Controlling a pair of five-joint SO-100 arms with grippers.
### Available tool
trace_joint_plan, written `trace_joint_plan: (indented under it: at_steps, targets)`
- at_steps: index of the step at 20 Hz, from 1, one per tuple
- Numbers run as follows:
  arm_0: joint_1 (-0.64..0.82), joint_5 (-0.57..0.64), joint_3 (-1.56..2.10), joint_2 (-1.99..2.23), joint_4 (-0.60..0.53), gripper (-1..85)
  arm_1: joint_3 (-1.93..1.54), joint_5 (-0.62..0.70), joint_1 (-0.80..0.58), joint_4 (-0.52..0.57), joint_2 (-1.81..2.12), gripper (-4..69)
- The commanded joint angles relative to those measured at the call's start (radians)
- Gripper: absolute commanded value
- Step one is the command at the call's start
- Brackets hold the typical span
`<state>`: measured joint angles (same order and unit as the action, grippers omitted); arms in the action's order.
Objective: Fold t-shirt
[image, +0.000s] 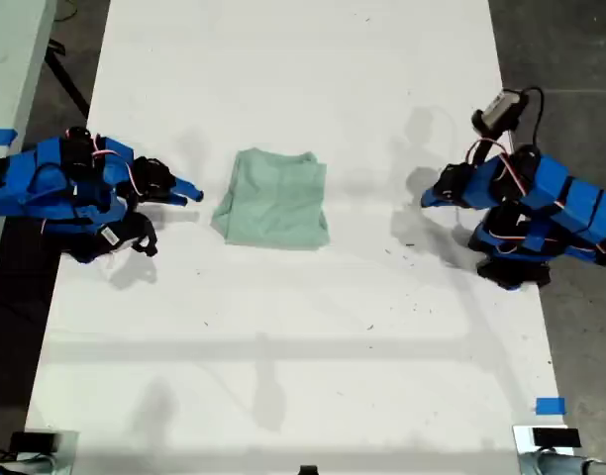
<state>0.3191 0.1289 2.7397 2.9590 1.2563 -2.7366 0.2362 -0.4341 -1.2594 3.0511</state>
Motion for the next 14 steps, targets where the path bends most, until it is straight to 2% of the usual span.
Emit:
trace_joint_plan:
  at_steps: [1, 3, 4, 6, 7, 9, 11, 14]
  targets:
    - [-0.034, -0.049, 0.146, 0.235, -0.009, 11.6, -0.201, -0.161, 0.081, -0.011, 0.321, -1.1]
    - [-0.029, -0.046, 0.278, 0.468, 0.041, 8.9, -0.307, -0.285, 0.115, 0.003, 0.356, -1.1]
    - [-0.037, -0.041, 0.285, 0.422, 0.020, 9.1, -0.318, -0.291, 0.130, 0.025, 0.330, -1.1]
    - [-0.118, -0.040, 0.284, 0.462, 0.060, 9.1, -0.324, -0.353, 0.143, 0.038, 0.339, 0.4]
    - [-0.141, -0.044, 0.285, 0.462, 0.095, 9.1, -0.333, -0.325, 0.149, 0.061, 0.373, 2.6]
    - [-0.172, -0.037, 0.287, 0.460, 0.110, 8.7, -0.333, -0.087, 0.101, 0.058, 0.373, 2.9]
    - [-0.187, -0.037, 0.287, 0.460, 0.110, 8.7, -0.330, 0.337, 0.077, 0.054, 0.373, 2.9]
    - [-0.193, -0.035, 0.287, 0.460, 0.110, 8.7, -0.328, 0.337, 0.084, 0.048, 0.374, 2.0]
